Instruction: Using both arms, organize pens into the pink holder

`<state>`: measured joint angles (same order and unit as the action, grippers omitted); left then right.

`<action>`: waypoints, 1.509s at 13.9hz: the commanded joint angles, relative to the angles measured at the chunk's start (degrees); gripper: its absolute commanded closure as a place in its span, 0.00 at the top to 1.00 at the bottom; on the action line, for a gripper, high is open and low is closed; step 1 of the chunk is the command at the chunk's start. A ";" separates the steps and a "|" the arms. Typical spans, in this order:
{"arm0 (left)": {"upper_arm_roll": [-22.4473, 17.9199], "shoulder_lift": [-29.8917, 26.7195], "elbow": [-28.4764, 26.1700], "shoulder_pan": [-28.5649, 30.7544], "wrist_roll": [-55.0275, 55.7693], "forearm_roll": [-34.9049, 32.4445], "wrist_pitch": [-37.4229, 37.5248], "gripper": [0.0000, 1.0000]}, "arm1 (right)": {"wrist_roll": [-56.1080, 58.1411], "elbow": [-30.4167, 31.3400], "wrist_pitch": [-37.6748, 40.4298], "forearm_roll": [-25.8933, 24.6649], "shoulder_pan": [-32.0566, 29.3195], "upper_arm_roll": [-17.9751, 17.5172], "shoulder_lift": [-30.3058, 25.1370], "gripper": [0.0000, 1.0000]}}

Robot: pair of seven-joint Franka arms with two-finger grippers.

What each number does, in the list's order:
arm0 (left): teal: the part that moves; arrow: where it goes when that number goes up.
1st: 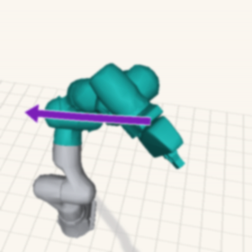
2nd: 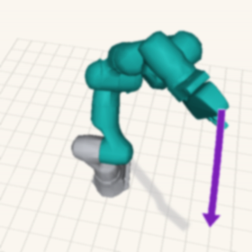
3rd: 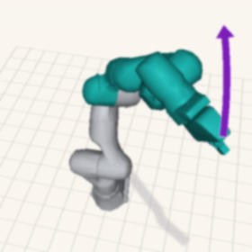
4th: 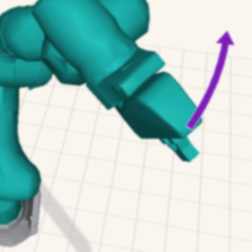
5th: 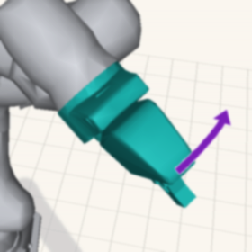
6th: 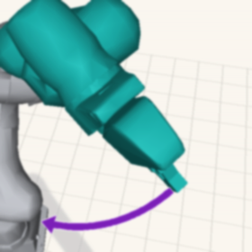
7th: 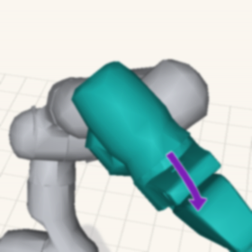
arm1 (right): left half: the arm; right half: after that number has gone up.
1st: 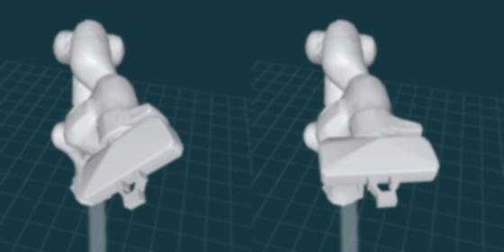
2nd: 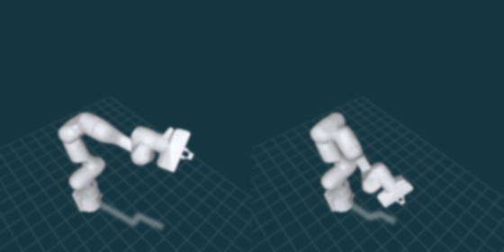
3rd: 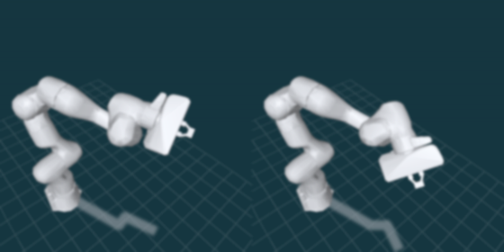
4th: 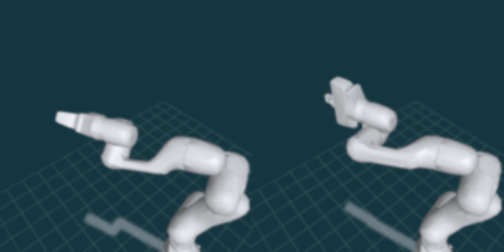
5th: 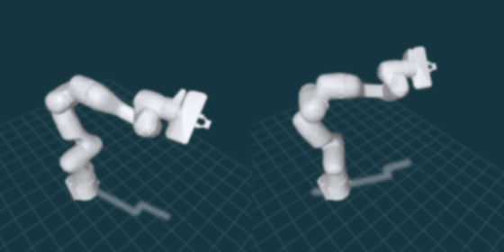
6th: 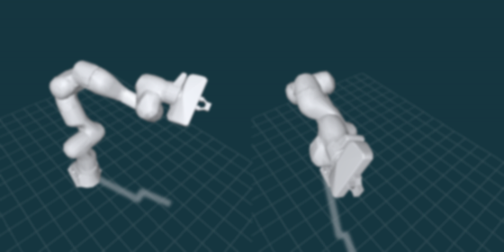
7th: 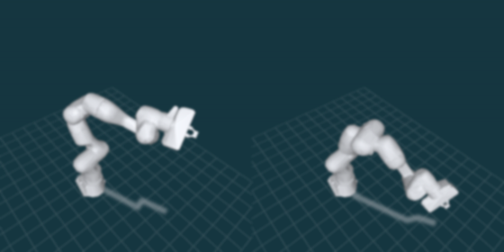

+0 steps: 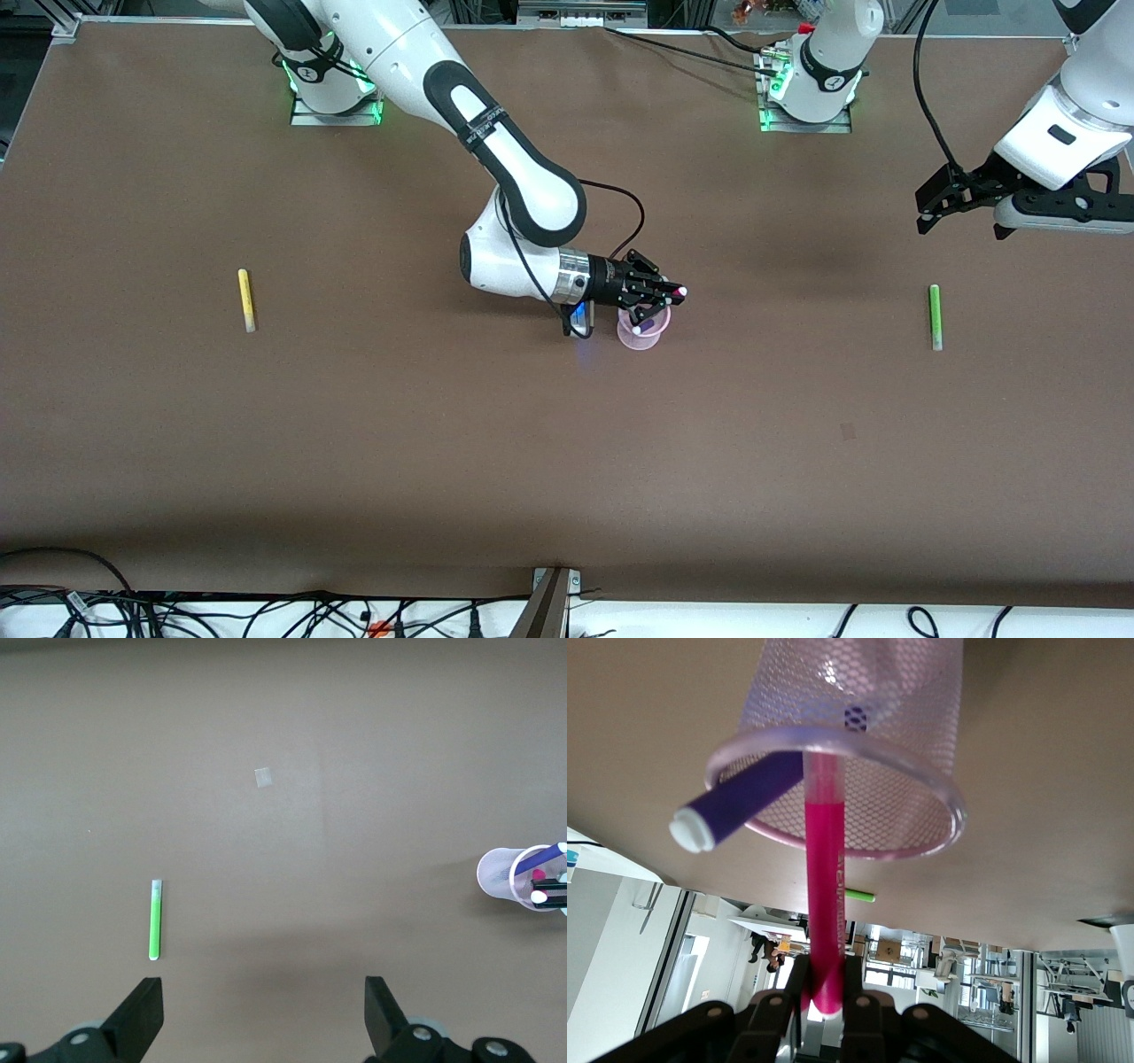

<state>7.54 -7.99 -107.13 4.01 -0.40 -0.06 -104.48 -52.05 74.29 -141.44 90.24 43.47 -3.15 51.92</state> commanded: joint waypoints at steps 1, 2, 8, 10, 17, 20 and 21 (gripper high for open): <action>-6.11 1.91 2.79 -5.91 0.93 -0.82 2.42 1.00 | 1.86 -1.95 -0.68 0.81 0.04 -0.02 1.43 0.04; -7.18 3.76 5.33 -6.90 0.93 -1.08 4.79 1.00 | 3.17 -1.69 -0.68 0.81 0.04 -0.02 1.52 0.17; -6.93 6.86 8.00 -5.41 -3.21 -0.65 7.35 1.00 | 3.63 -1.60 -1.90 0.29 0.13 0.51 -1.19 1.00; -6.67 7.11 8.34 -5.50 -2.77 -0.64 7.36 1.00 | 4.24 1.55 -2.62 -2.60 0.13 3.66 -5.23 1.00; -6.40 7.38 9.58 -6.38 -2.85 -1.26 6.75 1.00 | 6.60 3.41 15.42 -33.18 0.04 19.02 -12.53 1.00; -6.40 7.38 9.58 -6.38 -2.85 -1.26 6.84 1.00 | 20.72 3.93 37.65 -35.14 0.04 31.84 -17.71 1.00; -6.31 7.38 9.58 -6.38 -2.94 -1.26 6.75 1.00 | 23.37 3.85 42.77 -35.22 0.13 36.41 -18.69 1.00</action>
<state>1.19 -1.50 -99.26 -2.15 -2.52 -0.06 -98.60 -35.09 75.37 -107.09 56.32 43.10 26.88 37.47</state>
